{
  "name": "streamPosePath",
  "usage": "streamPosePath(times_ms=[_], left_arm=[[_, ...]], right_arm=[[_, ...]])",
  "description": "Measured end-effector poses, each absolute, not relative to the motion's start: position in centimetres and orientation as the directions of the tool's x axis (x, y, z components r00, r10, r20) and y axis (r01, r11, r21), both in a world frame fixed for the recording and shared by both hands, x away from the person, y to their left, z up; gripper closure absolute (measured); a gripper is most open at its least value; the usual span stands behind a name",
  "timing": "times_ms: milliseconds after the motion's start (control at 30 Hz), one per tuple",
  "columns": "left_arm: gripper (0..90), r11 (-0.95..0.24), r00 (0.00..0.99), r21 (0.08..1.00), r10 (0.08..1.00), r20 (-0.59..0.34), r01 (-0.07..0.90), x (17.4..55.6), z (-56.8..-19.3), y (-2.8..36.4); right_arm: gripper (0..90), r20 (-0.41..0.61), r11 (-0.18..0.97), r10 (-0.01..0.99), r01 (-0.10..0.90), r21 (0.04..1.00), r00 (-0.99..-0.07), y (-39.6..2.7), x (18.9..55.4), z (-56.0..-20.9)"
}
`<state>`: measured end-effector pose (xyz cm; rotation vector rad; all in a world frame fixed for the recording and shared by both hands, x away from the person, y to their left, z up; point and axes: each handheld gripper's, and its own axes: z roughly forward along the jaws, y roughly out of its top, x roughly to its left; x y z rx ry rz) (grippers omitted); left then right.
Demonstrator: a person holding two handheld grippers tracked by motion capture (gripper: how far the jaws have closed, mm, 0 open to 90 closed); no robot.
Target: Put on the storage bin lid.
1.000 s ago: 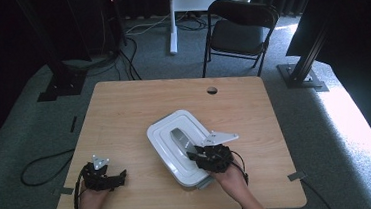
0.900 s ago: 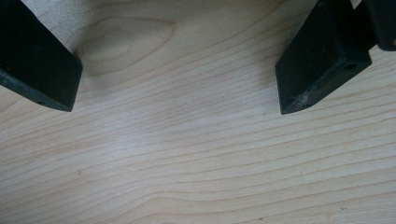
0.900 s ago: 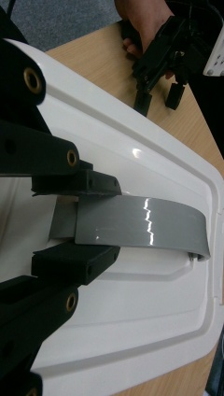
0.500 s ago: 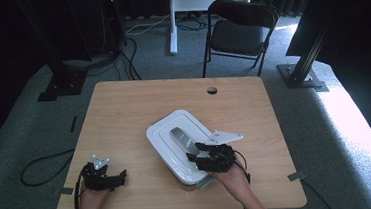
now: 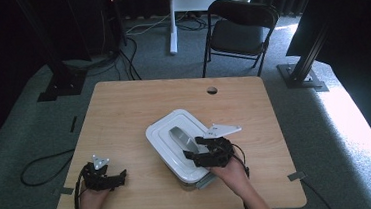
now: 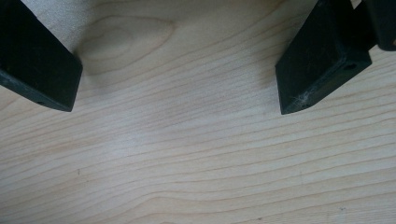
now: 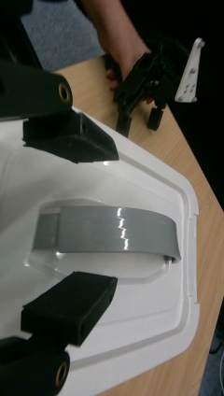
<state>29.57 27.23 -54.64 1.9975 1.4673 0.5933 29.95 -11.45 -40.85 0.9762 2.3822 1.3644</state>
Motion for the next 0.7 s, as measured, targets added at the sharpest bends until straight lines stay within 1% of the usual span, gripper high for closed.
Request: streamPosePath(times_ms=[33,67,100,133,167,200,467,600,700], left_arm=[[0.9,-0.223,0.294,0.683,0.956,0.012,0.695,29.6,-54.6,27.2],[0.9,-0.224,0.295,0.682,0.955,0.012,0.696,29.6,-54.6,27.2],[0.9,-0.224,0.295,0.682,0.955,0.012,0.696,29.6,-54.6,27.2],[0.9,-0.225,0.296,0.682,0.955,0.013,0.696,29.6,-54.6,27.2],[0.9,-0.225,0.296,0.682,0.955,0.012,0.696,29.6,-54.6,27.3],[0.8,-0.224,0.296,0.683,0.955,0.012,0.695,29.6,-54.6,27.2],[0.9,-0.226,0.298,0.683,0.955,0.014,0.695,29.6,-54.6,27.3],[0.8,-0.224,0.296,0.684,0.955,0.013,0.694,29.6,-54.6,27.2],[0.8,-0.224,0.295,0.684,0.955,0.013,0.695,29.6,-54.6,27.2]], right_arm=[[51.0,0.111,0.357,0.65,0.432,0.828,-0.752,-11.2,30.0,-41.1],[51.0,0.111,0.357,0.65,0.432,0.828,-0.752,-11.2,30.0,-41.1],[59.5,0.106,0.364,0.665,0.444,0.819,-0.74,-10.9,29.9,-41.5],[64.0,0.117,0.36,0.665,0.453,0.815,-0.738,-10.9,29.8,-41.8],[64.0,0.117,0.36,0.665,0.453,0.815,-0.738,-10.9,29.8,-41.8],[66.3,0.118,0.351,0.677,0.46,0.816,-0.727,-10.9,29.7,-42.0],[67.3,0.077,0.387,0.684,0.451,0.804,-0.725,-10.5,28.8,-42.3],[67.4,0.1,0.359,0.685,0.455,0.815,-0.721,-11.0,28.6,-42.7],[67.3,0.093,0.362,0.689,0.453,0.815,-0.718,-10.8,28.6,-42.7]])
